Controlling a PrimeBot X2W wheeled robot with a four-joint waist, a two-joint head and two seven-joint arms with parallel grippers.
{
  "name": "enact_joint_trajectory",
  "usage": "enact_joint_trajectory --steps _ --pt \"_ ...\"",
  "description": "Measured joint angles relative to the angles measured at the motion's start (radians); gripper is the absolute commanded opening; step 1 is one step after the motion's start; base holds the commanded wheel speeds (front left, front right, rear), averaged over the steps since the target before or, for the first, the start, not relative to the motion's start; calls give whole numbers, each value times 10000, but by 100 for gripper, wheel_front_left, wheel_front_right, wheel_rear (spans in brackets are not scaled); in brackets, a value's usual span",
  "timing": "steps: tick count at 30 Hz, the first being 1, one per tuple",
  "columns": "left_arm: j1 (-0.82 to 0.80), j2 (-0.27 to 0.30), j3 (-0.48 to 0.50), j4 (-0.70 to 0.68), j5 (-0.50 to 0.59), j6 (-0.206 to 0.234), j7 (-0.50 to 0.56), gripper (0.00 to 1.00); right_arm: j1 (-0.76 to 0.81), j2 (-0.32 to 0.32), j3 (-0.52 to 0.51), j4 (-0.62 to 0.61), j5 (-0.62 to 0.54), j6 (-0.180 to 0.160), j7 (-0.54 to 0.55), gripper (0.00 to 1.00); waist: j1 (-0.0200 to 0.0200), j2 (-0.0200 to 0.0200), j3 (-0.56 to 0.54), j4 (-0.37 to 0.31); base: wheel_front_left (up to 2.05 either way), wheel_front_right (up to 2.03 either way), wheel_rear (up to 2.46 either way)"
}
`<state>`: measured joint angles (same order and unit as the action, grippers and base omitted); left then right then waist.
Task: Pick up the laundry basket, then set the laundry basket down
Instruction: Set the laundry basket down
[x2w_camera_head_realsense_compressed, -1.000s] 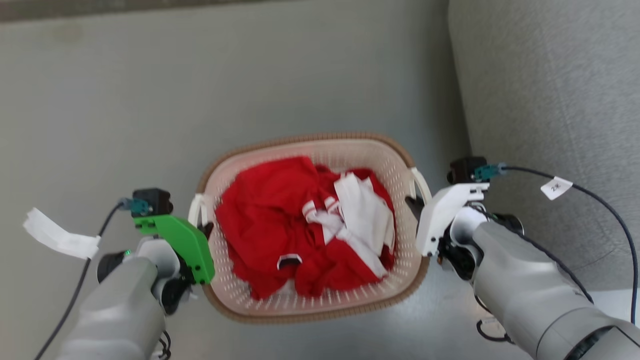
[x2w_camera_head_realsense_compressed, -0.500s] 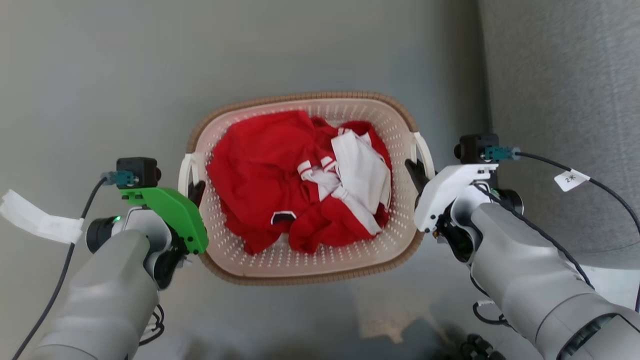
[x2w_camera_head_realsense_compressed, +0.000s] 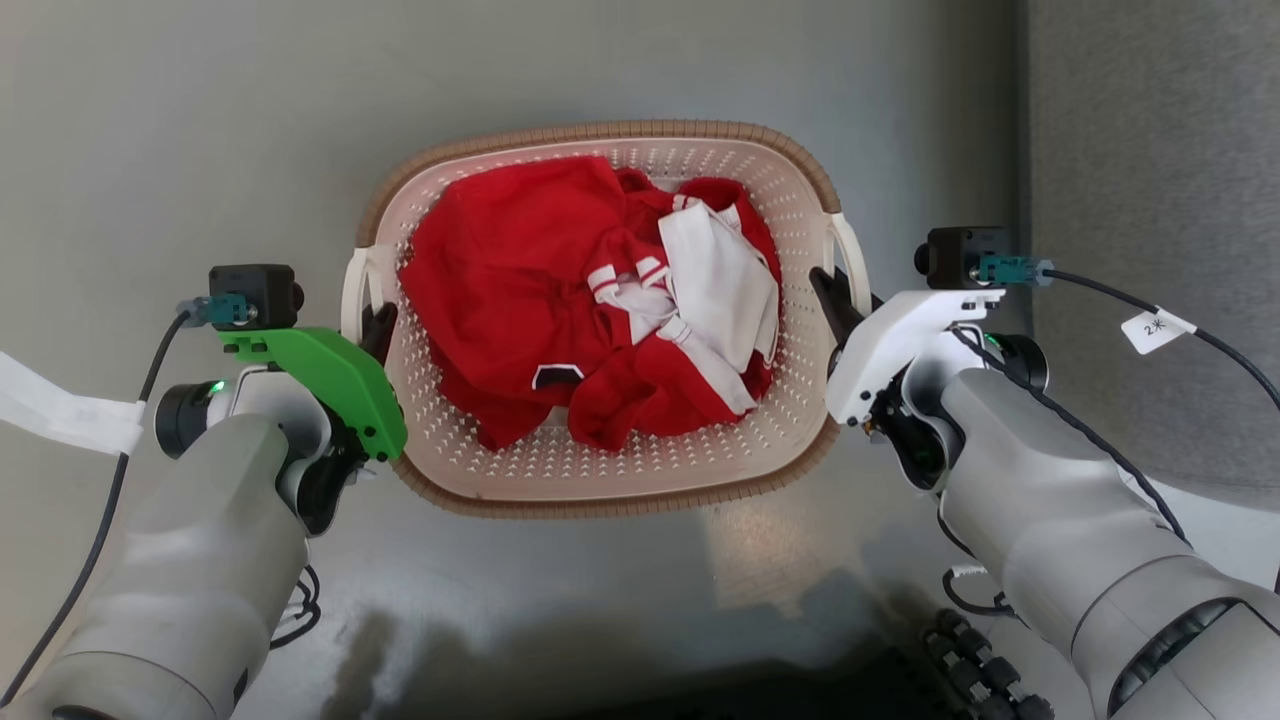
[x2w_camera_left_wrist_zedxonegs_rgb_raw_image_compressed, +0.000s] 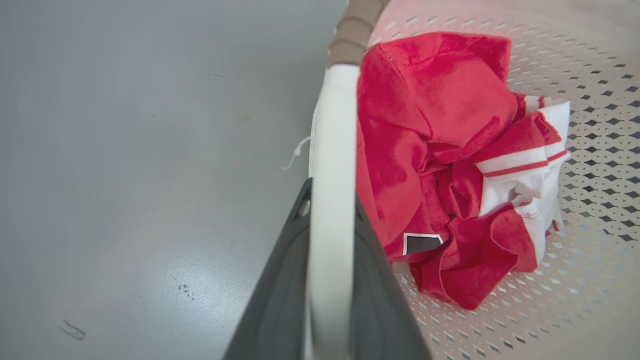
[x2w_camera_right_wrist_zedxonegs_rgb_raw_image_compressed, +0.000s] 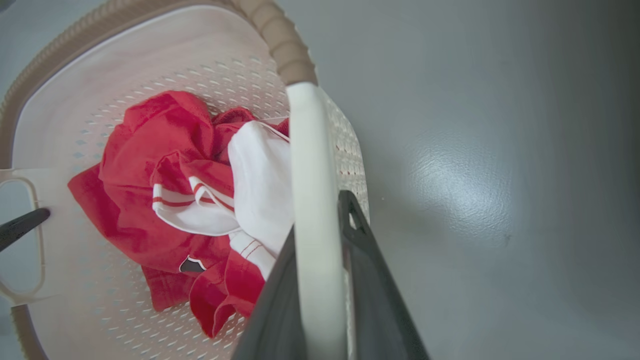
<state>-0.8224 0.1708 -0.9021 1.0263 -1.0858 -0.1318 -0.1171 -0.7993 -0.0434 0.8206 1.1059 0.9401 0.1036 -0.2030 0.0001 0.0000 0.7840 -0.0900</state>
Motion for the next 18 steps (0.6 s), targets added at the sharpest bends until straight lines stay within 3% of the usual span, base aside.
enact_joint_trajectory --steps 18 --pt "-502 -13 -153 180 44 0 -437 0 -515 -23 104 12 159 6 -255 0 0 0 832 66 0 0 0"
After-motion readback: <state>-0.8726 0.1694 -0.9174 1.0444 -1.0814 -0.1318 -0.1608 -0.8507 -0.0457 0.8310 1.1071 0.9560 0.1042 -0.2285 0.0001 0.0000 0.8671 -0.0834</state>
